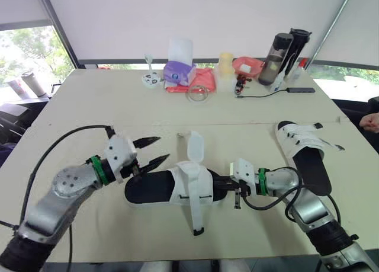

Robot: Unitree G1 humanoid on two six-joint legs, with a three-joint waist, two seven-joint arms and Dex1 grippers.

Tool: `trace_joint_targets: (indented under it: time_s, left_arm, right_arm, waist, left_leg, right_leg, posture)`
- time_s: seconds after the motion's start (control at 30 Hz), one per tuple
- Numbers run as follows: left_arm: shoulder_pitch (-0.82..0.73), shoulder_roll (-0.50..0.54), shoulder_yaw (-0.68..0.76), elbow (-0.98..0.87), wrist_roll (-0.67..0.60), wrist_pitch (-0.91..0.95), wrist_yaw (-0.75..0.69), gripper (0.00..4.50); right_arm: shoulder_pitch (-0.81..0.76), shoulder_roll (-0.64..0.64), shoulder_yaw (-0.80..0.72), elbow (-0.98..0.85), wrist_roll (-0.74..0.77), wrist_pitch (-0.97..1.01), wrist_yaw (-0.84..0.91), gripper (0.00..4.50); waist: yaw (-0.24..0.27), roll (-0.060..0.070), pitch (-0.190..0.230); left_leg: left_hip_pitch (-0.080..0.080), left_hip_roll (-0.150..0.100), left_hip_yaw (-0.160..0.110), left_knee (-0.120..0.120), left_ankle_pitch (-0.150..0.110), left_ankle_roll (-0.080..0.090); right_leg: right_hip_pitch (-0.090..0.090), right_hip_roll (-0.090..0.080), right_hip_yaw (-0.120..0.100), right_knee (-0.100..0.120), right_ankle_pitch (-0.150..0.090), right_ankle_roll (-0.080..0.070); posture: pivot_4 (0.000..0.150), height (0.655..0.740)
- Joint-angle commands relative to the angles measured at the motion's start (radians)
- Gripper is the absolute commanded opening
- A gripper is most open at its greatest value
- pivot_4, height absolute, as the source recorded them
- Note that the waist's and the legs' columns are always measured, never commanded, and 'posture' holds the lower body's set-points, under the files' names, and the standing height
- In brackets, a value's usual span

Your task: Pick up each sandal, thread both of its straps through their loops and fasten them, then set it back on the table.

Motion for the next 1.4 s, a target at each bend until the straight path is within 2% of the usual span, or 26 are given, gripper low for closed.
trace_joint_targets:
  time_s: [0.03,0.13,0.33,0.6,0.83,1.07,1.4]
  left_arm:
    - [0.021,0.034,0.077,-0.130,-0.227,0.207,0.031,2.57]
    - [0.117,0.082,0.102,-0.223,-0.306,0.299,-0.012,2.57]
    - [0.241,0.074,0.135,-0.253,-0.301,0.357,-0.025,2.57]
    - [0.298,0.017,0.090,-0.298,-0.269,0.390,-0.039,2.57]
    - [0.344,0.010,0.056,-0.313,-0.269,0.438,-0.066,2.57]
    - [0.291,-0.050,-0.032,-0.237,-0.190,0.456,-0.075,2.57]
    - [0.143,-0.228,-0.146,-0.125,-0.137,0.505,-0.056,2.57]
  right_arm:
    - [0.039,-0.022,0.012,0.063,-0.036,0.038,-0.001,0.00]
    - [0.049,-0.024,0.016,0.047,-0.030,0.049,0.005,0.00]
    - [0.069,-0.032,0.014,0.009,-0.023,0.069,0.006,0.00]
    - [0.112,-0.042,-0.001,-0.065,-0.009,0.107,-0.003,0.00]
    - [0.159,-0.051,-0.017,-0.143,0.003,0.152,-0.025,0.00]
    - [0.173,-0.053,-0.029,-0.168,0.011,0.180,-0.041,0.00]
    - [0.187,-0.060,-0.041,-0.192,0.017,0.199,-0.057,0.00]
  waist:
    - [0.000,0.000,0.000]
    - [0.000,0.000,0.000]
    - [0.003,0.001,0.000]
    - [0.005,0.001,0.000]
    - [0.006,0.001,0.000]
    - [0.006,0.001,0.000]
    - [0.008,0.001,0.000]
  left_leg:
    - [0.000,0.000,0.000,-0.001,0.000,0.000]
    - [0.001,0.000,0.000,-0.002,0.000,0.000]
    - [0.001,0.000,0.001,-0.002,0.000,0.000]
    - [-0.002,-0.001,0.001,-0.008,0.000,0.000]
    - [-0.002,-0.001,0.001,-0.011,-0.003,-0.002]
    - [-0.001,-0.001,0.001,-0.010,-0.004,-0.002]
    - [-0.001,-0.001,0.001,-0.009,-0.003,-0.002]
  right_leg:
    - [0.000,0.000,0.000,0.000,0.000,0.000]
    - [-0.002,0.000,0.000,-0.001,-0.001,-0.001]
    - [-0.002,0.000,0.000,-0.003,0.000,-0.004]
    - [-0.003,-0.002,0.001,-0.005,-0.002,-0.004]
    - [-0.005,-0.001,0.001,-0.005,-0.006,-0.007]
    - [-0.003,-0.002,0.001,-0.005,-0.006,-0.007]
    - [-0.003,-0.001,0.000,-0.005,-0.006,-0.007]
  posture:
    - [0.150,0.7400]
    - [0.150,0.7400]
    - [0.150,0.7400]
    - [0.150,0.7400]
    - [0.150,0.7400]
    - [0.150,0.7400]
    - [0.150,0.7400]
